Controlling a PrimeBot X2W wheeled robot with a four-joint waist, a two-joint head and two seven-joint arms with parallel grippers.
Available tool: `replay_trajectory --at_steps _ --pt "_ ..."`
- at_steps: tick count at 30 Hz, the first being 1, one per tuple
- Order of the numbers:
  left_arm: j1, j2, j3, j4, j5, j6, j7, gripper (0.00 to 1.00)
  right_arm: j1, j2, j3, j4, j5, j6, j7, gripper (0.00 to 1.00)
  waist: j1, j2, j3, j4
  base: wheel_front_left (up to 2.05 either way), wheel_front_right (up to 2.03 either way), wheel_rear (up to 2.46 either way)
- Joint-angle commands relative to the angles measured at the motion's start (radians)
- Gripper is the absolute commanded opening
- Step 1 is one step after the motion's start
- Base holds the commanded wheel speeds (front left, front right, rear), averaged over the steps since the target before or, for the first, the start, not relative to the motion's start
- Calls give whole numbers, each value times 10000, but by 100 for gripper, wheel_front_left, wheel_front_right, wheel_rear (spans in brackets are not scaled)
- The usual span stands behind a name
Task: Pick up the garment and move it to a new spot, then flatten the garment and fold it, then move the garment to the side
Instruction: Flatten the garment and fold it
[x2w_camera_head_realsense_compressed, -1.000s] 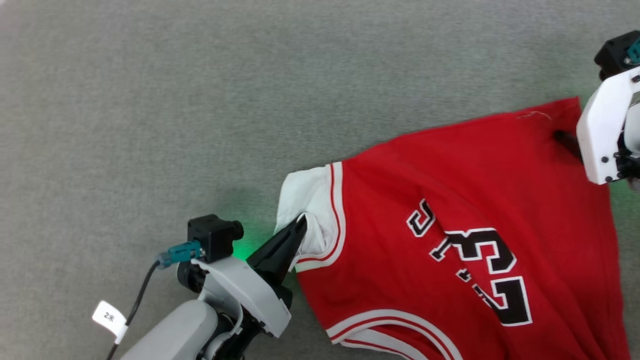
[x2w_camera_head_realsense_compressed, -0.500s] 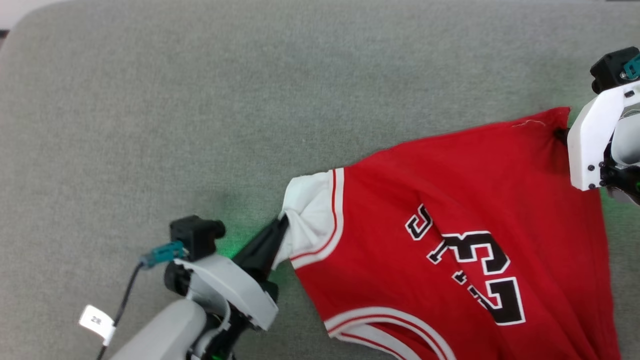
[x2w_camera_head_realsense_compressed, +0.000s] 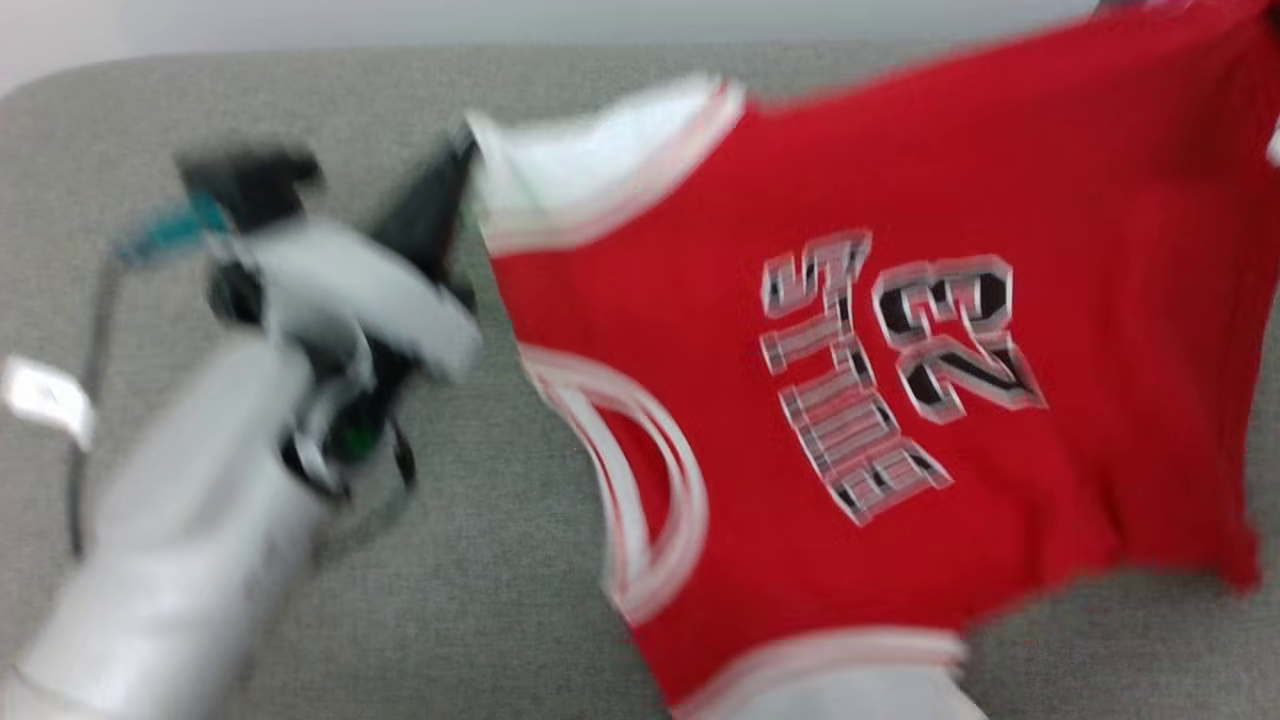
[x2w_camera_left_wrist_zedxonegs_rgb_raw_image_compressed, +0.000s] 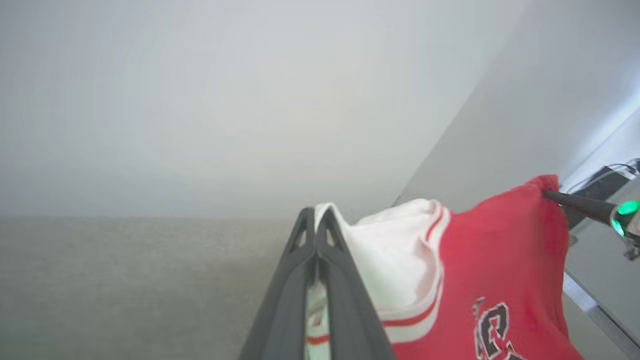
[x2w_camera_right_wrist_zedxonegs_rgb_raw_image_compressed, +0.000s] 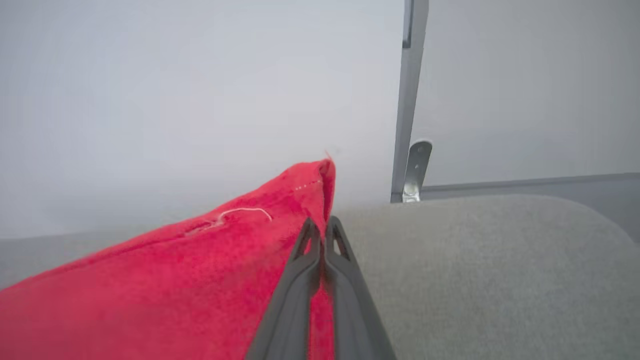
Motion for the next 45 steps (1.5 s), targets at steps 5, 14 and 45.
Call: replay_trajectory --at_steps 5,14,45 --pt "-2885 -563 873 1662 -351 -40 -50 0 -1830 277 -916 816 -614 -13 -1394 0 0 -1 451 -217 0 0 0" --pt "-7430 -803 1375 4840 499 -137 -1081 0 -4845 923 -1837 1800 -1829 -15 -3576 0 0 -1 1104 -682 0 0 0" --pt "2610 -1734 3016 504 -375 -1236 -1590 0 3310 -872 1903 -3073 1976 -13 -2753 0 0 -1 -398 -447 0 0 0"
